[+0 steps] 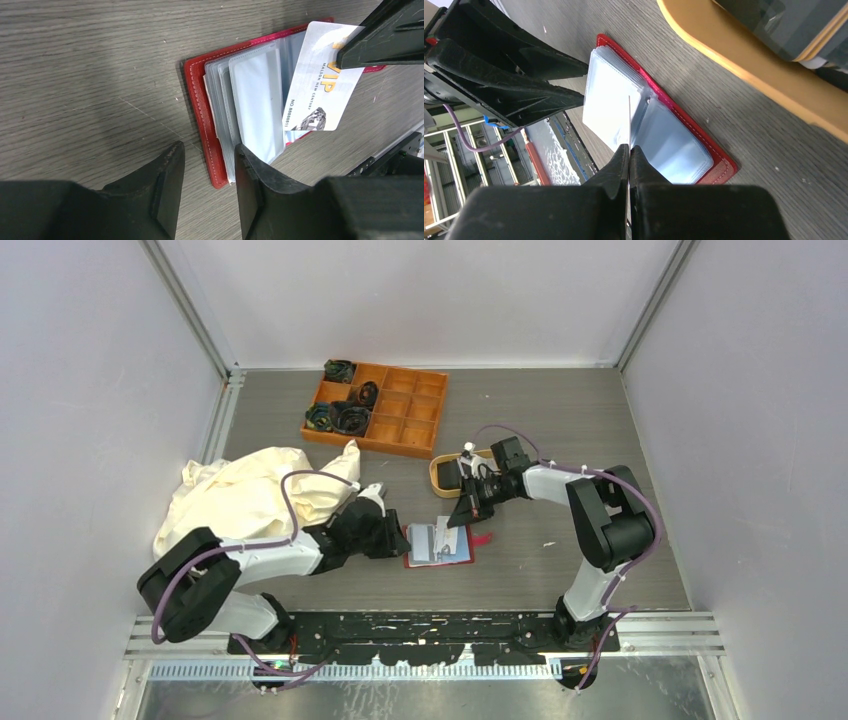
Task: Put the credit cards into the card holder
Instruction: Insert the credit card into the card holder.
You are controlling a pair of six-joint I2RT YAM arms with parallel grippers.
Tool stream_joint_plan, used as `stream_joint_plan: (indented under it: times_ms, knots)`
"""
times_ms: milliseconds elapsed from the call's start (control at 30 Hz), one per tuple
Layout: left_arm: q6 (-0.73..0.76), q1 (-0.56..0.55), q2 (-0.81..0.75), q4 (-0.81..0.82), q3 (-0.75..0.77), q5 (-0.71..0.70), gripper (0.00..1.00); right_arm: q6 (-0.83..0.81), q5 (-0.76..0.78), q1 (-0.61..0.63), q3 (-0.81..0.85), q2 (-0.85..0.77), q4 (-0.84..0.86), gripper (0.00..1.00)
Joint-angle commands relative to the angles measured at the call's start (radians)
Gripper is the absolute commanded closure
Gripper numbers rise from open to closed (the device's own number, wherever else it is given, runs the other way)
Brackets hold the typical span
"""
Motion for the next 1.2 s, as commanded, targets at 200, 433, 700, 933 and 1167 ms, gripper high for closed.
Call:
stream_joint_plan:
  times_ms: [200, 433, 700, 933, 1167]
  knots:
    - [0.003, -0.016, -0.058, -0.051, 0.009, -0.016, 0.55, 0.025, 0.009, 0.000, -0.028, -0.013, 0.051, 0.99]
    - [0.050, -0.016, -0.141, -0.015, -0.016, -0.011, 0.53, 0.045, 0.024, -0.008, -0.047, -0.034, 0.062, 0.99]
    - [0.063, -0.029, -0.001, -0.063, 0.076, 0.001, 0.59, 0.046, 0.039, -0.008, -0.043, -0.037, 0.053, 0.99]
    - [0.085, -0.038, 0.061, -0.168, 0.131, -0.062, 0.61, 0.051, 0.063, -0.008, -0.041, -0.037, 0.045, 0.99]
    - [0.091, -0.040, 0.104, -0.221, 0.153, -0.080, 0.65, 0.053, 0.072, -0.008, -0.039, -0.035, 0.042, 0.99]
